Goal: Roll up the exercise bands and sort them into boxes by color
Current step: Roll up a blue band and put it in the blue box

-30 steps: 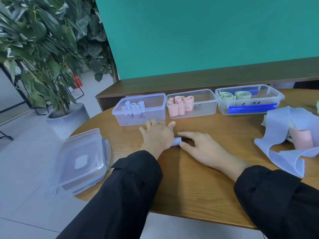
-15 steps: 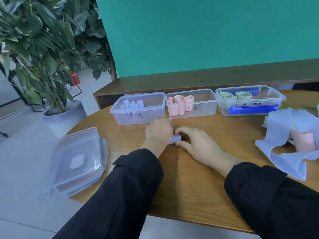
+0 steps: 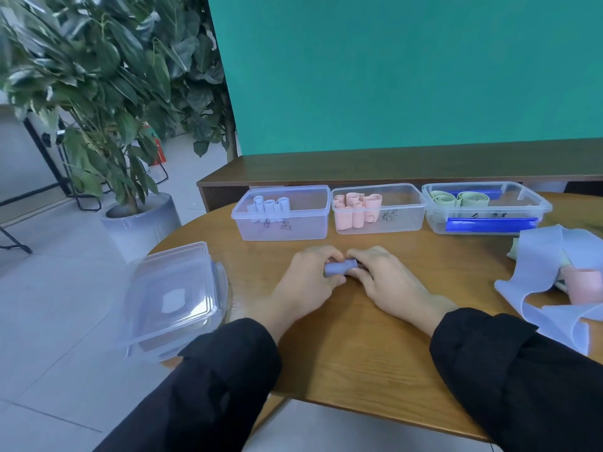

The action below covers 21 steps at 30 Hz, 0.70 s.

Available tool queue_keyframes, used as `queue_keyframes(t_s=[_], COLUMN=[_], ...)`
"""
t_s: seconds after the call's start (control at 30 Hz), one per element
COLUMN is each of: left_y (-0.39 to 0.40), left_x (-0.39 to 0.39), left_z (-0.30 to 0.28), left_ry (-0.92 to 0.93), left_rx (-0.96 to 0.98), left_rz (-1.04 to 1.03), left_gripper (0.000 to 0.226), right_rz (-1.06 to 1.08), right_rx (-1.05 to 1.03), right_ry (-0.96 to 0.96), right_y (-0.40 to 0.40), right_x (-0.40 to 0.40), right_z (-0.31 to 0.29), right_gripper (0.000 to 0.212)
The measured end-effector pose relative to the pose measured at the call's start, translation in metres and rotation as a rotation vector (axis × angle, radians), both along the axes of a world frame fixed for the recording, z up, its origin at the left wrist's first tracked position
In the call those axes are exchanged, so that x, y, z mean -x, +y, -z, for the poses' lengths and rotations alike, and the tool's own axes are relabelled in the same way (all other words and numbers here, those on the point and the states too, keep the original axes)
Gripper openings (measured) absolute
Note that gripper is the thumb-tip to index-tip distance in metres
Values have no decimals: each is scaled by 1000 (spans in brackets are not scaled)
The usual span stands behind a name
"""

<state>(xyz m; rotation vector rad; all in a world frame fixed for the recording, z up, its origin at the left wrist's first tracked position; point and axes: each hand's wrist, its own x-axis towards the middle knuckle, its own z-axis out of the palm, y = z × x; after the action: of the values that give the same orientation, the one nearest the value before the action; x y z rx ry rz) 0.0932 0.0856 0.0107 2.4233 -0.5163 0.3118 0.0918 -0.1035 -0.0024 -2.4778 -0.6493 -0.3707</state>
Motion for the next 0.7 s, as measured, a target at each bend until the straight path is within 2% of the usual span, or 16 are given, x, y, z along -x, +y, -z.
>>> queue_keyframes(t_s=[0.1, 0.37, 0.57, 0.7], left_y=[-3, 17, 35, 45], left_x=[4, 37, 83, 97], left_z=[6, -3, -8, -7], left_ry=[4, -124, -98, -126], left_rx=[37, 120, 408, 503], left_rz=[-1, 9, -62, -79], left_gripper=[34, 23, 19, 20], right_rz=[-1, -86, -133, -207], right_rx=[1, -9, -102, -226], right_ry=[-5, 49, 212, 277], right_y=[1, 14, 32, 42], right_x=[4, 34, 56, 65], right_z=[-4, -34, -70, -85], right_gripper=[9, 15, 10, 25])
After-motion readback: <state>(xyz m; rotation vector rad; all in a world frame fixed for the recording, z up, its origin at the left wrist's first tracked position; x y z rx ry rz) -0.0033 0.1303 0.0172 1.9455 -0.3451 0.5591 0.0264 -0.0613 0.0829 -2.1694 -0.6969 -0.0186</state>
